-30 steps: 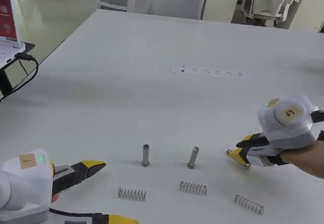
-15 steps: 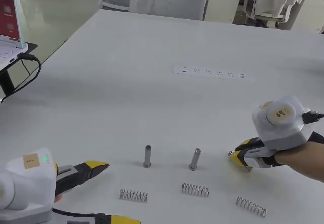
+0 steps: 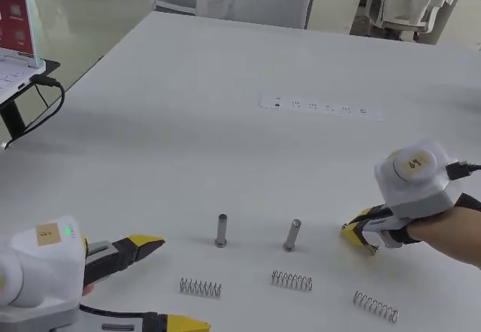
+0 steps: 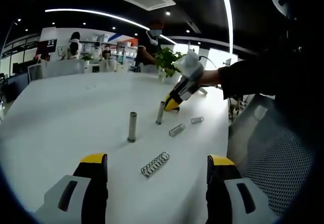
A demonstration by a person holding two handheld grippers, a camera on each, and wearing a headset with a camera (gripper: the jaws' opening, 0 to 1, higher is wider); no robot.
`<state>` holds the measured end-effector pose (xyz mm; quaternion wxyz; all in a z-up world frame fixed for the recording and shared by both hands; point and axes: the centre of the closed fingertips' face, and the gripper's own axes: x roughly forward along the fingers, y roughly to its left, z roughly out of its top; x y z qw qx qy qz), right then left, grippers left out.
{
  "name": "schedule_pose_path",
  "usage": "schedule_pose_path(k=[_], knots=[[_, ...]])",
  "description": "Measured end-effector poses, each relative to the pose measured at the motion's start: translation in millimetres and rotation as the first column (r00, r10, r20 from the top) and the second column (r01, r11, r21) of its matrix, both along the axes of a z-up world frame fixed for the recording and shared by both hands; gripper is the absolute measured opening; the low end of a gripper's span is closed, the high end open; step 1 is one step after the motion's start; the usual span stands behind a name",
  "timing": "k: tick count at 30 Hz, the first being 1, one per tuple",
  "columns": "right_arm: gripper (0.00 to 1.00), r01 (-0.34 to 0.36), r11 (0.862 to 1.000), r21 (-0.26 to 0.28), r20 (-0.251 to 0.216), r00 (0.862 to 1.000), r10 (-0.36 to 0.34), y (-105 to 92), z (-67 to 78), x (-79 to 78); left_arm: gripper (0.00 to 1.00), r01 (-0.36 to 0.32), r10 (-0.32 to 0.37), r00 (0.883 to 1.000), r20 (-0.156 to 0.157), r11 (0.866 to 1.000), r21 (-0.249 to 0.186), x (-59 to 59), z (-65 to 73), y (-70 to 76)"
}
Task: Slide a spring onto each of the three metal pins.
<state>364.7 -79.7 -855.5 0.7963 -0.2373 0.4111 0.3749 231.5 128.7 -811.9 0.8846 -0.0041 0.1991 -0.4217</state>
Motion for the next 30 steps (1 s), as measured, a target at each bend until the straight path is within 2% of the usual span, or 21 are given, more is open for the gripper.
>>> schedule_pose_path(k=[18,30], knots=[[0.06,0.017,1.0,-0.014,-0.011,1.0,-0.017,-0.2,0.7,-2.0,0.76,-0.001,0.001,1.0,0.004,1.0,-0.005,1.1,0.9,-0.7],[0.06,0.058,0.998,0.023,0.009,0.998,-0.058,-6.2,15.4,-8.8,0.75,0.012,-0.012,1.0,0.014,1.0,-0.006,2.3,4.5,-3.8]])
